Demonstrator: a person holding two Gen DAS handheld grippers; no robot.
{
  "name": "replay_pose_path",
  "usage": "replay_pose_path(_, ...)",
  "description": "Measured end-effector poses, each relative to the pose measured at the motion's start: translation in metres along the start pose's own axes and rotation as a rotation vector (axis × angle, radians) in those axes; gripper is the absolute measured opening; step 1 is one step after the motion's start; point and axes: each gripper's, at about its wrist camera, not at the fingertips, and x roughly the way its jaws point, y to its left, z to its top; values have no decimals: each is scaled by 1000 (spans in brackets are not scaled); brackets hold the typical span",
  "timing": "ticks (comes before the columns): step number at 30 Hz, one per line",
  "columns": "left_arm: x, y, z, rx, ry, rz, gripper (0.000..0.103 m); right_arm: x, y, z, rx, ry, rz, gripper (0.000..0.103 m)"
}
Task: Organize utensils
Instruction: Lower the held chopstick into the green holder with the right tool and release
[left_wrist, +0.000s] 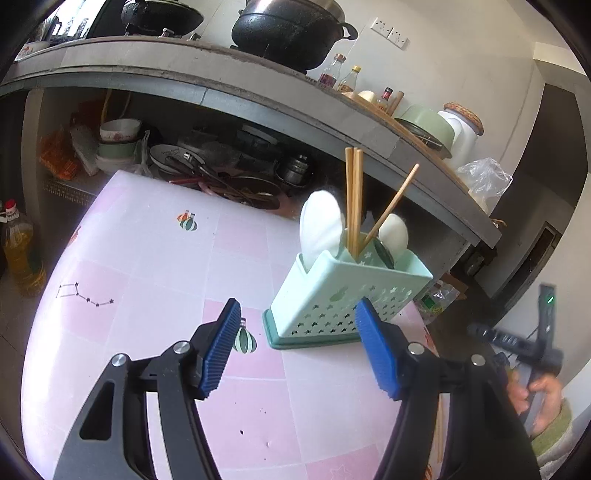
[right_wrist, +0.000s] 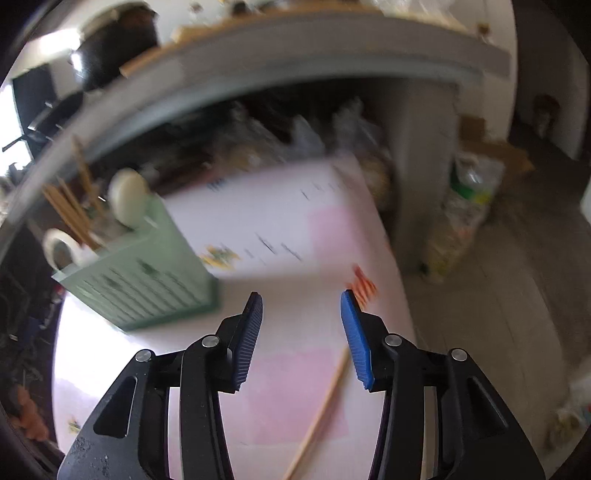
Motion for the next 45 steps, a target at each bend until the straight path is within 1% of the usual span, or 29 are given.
replay_pose_path(1, 3, 3, -3, -12, 16, -5, 63, 23, -16, -16, 64, 99, -5, 42)
replay_pose_path(2, 8, 5, -5, -26, 35, -13, 63, 39, -26, -30, 110, 162, -12, 35)
replay_pose_path(3, 12, 8, -6, -40, 54, -19, 63, 51, -33, -43, 132, 188, -20, 33)
replay_pose_path(4, 15, 9, -7, -52, 66, -25, 63, 49, -33, -48, 111, 130, -38, 28)
replay_pose_path(5, 17, 10, -8, -62, 72, -30, 63, 49, -29, -50, 72, 119, -91, 25)
replay_pose_path(6, 17, 10, -9, -65, 72, -34, 63, 48, -26, -51, 58, 117, -115, 23)
replay_pose_path(8, 17, 8, -8, -56, 62, -37, 63, 49, -25, -52, 52, 122, -106, 12)
replay_pose_path(11, 15, 5, -7, -43, 54, -35, 63, 48, -25, -56, 40, 118, -111, 6)
replay_pose_path(13, 14, 4, -6, -41, 51, -31, 63, 47, -22, -58, 30, 117, -104, 5)
replay_pose_path(18, 12, 5, -7, -51, 50, -23, 63, 51, -4, -51, -16, 116, -68, 4)
replay_pose_path(20, 10, 6, -6, -49, 46, -19, 63, 47, -2, -49, 6, 113, -23, 4)
replay_pose_path(22, 9, 6, -7, -44, 47, -10, 63, 37, 0, -43, 27, 92, 32, 4)
replay_pose_path(25, 10, 8, -10, -48, 58, 4, 63, 9, 12, -26, 19, 1, 120, 4)
replay_pose_path(28, 10, 9, -11, -58, 61, 8, 63, -23, 32, -2, -15, -122, 210, 4)
replay_pose_path(32, 4, 7, -12, -48, 47, 17, 63, -61, 70, 35, -80, -317, 372, 4)
replay_pose_path(36, -5, 10, -13, -55, 26, 33, 63, -79, 112, 65, -148, -481, 504, 4)
replay_pose_path(38, -11, 14, -13, -61, 15, 48, 63, -81, 131, 77, -166, -554, 538, 4)
replay_pose_path(40, -15, 18, -14, -71, 9, 64, 63, -76, 147, 92, -172, -597, 585, 4)
replay_pose_path(41, -16, 21, -15, -77, 8, 72, 63, -73, 155, 98, -170, -617, 594, 4)
replay_pose_path(43, -19, 27, -15, -90, 4, 86, 63, -62, 173, 107, -183, -636, 604, 4)
replay_pose_path(45, -22, 32, -15, -101, -3, 97, 63, -54, 189, 114, -197, -648, 590, 4)
